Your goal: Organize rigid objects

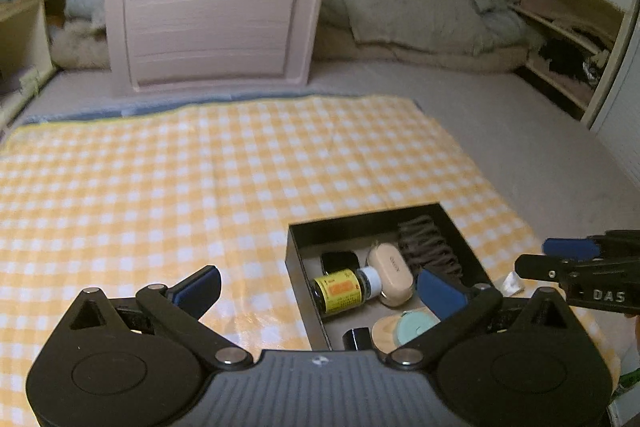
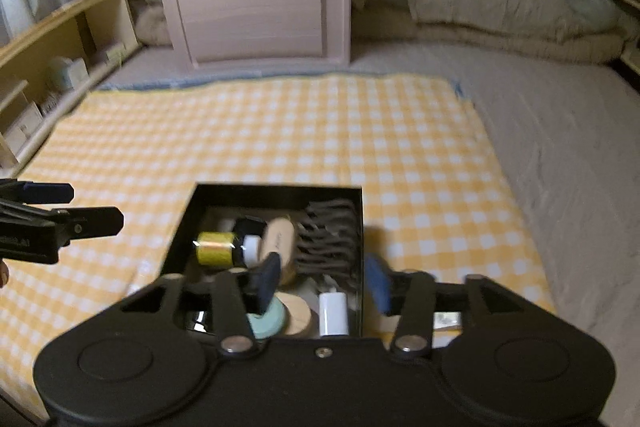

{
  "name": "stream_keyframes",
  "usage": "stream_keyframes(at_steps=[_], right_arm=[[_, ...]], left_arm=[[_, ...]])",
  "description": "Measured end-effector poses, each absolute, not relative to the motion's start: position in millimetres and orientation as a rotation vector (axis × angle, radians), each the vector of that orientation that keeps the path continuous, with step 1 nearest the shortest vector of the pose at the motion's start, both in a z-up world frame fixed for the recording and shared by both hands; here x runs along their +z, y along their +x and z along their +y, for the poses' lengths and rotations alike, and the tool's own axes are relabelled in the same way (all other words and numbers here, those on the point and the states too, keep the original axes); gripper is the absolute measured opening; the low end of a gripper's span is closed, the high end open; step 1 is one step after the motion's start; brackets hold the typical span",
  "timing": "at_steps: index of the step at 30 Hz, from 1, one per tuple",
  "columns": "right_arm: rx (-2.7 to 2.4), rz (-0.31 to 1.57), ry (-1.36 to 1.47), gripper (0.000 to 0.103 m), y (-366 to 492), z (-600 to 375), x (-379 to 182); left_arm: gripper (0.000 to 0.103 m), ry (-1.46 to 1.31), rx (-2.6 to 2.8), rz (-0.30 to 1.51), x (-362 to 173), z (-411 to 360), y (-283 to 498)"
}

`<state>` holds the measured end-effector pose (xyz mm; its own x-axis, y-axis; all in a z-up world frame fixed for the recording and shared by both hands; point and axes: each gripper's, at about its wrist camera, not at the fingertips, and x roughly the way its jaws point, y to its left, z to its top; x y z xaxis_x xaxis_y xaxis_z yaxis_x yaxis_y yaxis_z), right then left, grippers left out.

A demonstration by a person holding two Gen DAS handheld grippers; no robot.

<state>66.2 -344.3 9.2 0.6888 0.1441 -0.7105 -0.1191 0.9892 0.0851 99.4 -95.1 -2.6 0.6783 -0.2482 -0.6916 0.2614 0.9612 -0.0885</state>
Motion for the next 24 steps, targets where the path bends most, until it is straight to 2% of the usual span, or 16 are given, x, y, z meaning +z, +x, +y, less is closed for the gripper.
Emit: stream_keyframes(at_steps=[3, 5, 7, 12, 24], right_arm=[[0.117, 0.727, -0.005, 0.074, 47.6, -339.7, 23.1], [0.114, 0.704, 0.003, 0.078, 37.2, -340.1, 26.7], [0.101, 0.697, 0.011, 0.088, 24.2, -339.4, 29.5], [0.085, 0.649, 0.001, 0.099, -6.0, -331.5, 28.5], [0.041, 0.613, 0.003, 0.103, -59.1, -320.3, 5.1]], left_arm=[[0.103, 0.049, -0.276, 0.716, 9.7, -93.5, 77.8], [0.103, 0.056, -0.264, 0.696, 14.0, -91.7, 63.8], [0.103, 0.055, -0.256, 0.679, 16.0, -91.1, 49.6], [0.103, 0.087, -0.181, 0.608, 17.2, -90.4, 13.9], [0.103, 0.065, -0.152, 0.663, -10.9, -83.6, -33.8]])
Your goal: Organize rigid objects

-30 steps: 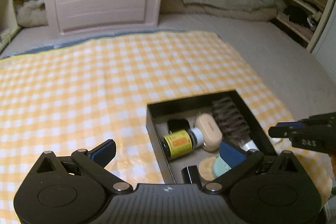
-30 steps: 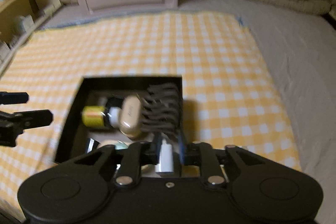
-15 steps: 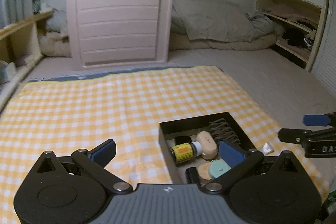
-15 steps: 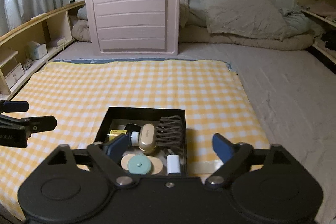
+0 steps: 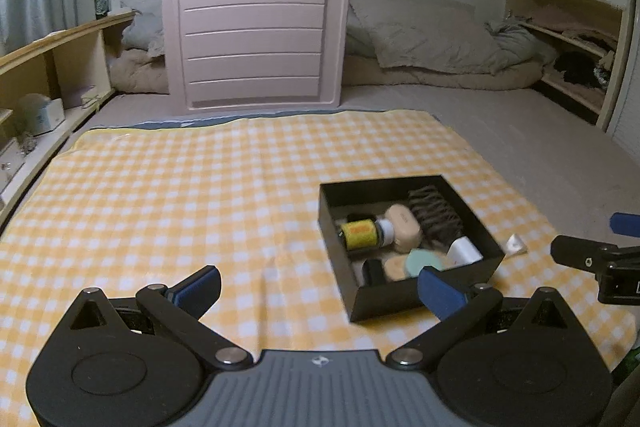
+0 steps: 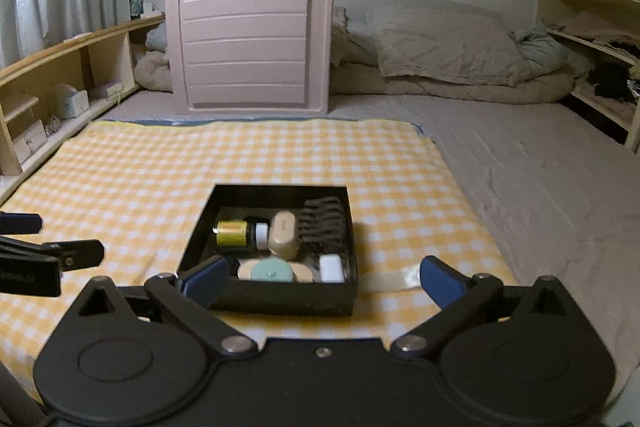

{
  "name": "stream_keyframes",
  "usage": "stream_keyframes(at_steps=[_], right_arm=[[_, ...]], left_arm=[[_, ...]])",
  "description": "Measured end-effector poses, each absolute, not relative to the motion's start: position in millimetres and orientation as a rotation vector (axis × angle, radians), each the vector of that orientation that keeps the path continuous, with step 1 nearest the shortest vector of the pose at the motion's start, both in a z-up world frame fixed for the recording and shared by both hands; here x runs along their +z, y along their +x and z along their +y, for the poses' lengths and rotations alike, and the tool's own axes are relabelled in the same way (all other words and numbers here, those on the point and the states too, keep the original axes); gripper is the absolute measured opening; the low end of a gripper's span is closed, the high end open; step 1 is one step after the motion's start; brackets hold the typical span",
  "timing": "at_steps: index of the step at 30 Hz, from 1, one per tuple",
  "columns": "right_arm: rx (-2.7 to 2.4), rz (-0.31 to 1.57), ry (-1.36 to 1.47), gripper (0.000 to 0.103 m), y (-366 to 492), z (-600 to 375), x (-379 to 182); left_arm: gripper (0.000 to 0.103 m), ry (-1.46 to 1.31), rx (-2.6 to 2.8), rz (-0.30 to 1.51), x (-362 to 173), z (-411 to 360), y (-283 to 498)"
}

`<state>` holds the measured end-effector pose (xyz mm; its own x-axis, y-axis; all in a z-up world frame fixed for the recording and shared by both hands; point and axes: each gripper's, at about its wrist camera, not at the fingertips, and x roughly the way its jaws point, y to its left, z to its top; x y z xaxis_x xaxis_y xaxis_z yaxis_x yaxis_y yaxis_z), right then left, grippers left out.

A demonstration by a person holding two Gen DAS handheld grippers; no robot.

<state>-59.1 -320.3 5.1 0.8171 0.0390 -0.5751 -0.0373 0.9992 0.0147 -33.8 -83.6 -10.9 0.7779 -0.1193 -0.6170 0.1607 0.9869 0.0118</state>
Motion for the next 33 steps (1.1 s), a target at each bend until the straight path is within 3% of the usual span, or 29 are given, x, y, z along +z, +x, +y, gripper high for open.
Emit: stream_keyframes(at_steps=[33], right_arm=[[0.061, 0.652, 0.003, 0.103, -69.6, -313.4, -10.9]], left_arm=[[0.103, 0.078, -0.139, 0.662, -19.4, -74.5, -53.2]])
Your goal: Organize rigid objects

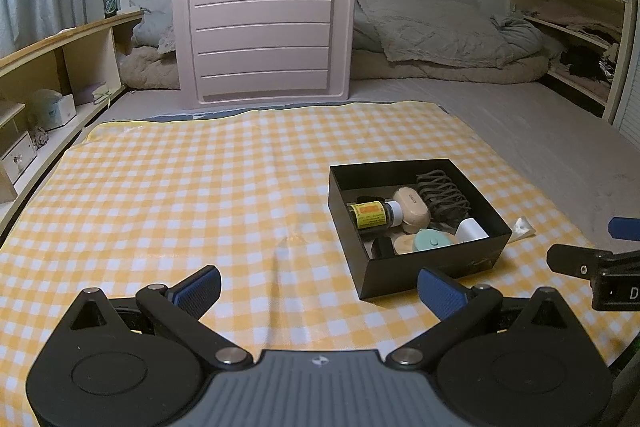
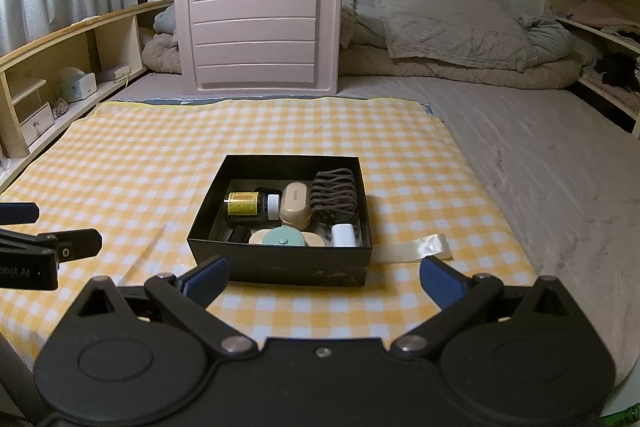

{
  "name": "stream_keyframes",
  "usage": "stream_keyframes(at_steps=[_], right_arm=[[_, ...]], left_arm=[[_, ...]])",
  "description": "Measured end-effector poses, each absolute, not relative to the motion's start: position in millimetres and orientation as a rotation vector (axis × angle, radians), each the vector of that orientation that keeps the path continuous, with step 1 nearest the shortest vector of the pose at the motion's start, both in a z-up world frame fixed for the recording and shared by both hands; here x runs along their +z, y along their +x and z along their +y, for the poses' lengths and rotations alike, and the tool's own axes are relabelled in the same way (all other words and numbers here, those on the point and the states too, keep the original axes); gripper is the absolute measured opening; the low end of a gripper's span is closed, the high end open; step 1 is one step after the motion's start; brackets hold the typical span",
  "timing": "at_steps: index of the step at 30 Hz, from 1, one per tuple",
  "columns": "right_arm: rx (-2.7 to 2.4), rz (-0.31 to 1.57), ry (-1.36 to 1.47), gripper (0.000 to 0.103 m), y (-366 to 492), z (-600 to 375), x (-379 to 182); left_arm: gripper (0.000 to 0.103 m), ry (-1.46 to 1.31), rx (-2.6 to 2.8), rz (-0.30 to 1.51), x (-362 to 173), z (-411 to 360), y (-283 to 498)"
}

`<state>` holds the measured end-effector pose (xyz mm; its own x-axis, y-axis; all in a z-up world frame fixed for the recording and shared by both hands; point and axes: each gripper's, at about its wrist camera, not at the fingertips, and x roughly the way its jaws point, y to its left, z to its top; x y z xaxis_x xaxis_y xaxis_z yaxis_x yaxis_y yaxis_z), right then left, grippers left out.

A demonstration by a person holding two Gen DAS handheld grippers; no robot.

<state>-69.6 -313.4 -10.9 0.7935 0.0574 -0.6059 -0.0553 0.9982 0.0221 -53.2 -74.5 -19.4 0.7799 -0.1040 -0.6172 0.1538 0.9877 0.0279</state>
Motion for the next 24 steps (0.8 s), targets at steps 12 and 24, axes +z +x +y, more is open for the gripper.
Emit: stream_keyframes(at_steps=[12, 24], right_arm=[[0.063, 0.651, 0.005, 0.103, -70.5, -313.3, -11.2], [0.062, 0.649, 0.006, 0.103, -71.1, -312.8, -11.4]], left_arm=[[0.103, 0.075, -0.154, 0.664, -19.2, -74.5, -52.6], [0.103, 0.072, -0.154, 0.665, -19.0, -74.1, -52.9]])
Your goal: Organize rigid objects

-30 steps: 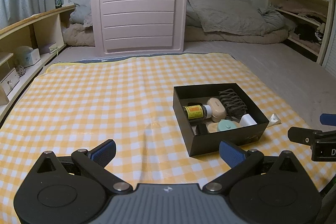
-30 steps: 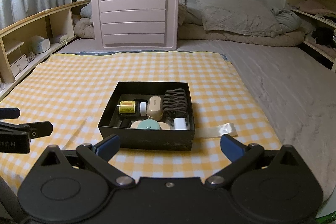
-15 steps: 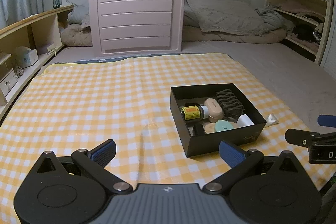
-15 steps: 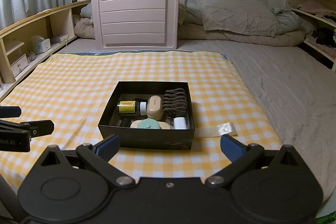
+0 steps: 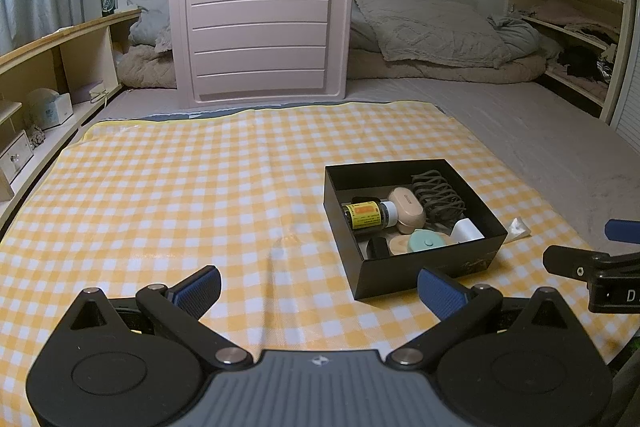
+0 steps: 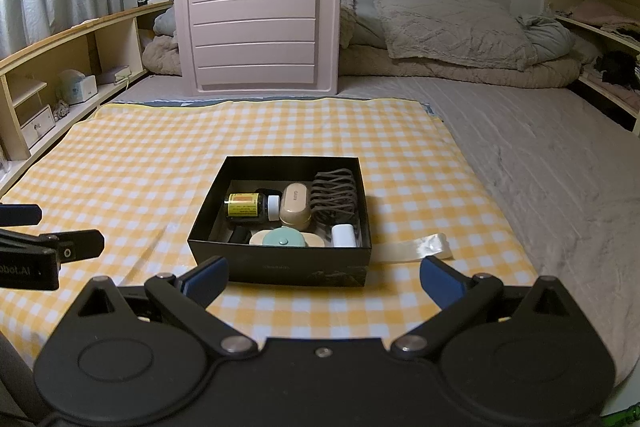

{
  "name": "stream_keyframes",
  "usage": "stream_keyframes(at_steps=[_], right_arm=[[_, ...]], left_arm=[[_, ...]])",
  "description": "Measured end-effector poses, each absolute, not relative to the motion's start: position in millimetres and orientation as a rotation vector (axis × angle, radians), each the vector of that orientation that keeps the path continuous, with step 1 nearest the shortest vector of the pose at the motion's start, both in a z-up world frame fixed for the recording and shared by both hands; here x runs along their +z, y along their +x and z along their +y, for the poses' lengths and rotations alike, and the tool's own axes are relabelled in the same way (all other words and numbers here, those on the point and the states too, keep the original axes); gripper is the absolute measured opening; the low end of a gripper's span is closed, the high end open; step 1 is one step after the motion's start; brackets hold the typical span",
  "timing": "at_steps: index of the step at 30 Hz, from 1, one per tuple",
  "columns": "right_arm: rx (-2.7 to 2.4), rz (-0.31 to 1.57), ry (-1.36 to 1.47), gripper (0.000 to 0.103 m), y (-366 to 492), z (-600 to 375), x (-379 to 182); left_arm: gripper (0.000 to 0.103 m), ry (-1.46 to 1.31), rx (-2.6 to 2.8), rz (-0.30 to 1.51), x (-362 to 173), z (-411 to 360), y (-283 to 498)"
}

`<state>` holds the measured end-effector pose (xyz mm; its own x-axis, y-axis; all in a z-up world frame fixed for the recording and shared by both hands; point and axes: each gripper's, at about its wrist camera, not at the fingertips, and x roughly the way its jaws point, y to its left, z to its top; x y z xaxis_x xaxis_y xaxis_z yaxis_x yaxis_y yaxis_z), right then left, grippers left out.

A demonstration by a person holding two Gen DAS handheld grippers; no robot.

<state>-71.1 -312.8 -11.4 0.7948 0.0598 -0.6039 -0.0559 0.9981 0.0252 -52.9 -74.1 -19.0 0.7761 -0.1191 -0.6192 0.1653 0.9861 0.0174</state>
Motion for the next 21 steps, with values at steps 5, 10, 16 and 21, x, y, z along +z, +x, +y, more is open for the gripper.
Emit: stream_keyframes(at_steps=[5, 10, 16, 21], right_arm=[[0.062, 0.650, 0.006, 0.103, -71.1, -312.6, -11.5], [0.062, 0.649, 0.008, 0.103, -70.9, -313.2, -11.3], [0.062, 0.650, 0.007, 0.103, -70.9, -313.1, -11.4], [0.062, 0.649, 0.008, 0.103, -70.9, -313.0, -11.4]], left_arm=[[0.103, 0.073, -0.156, 0.664, -18.9, -74.0, -53.2], [0.103, 0.074, -0.158, 0.663, -18.6, -74.7, -53.3], [0.103, 0.075, -0.160, 0.664, -18.7, -74.8, -53.4], [0.103, 0.074, -0.158, 0.664, -18.5, -74.9, -53.2]])
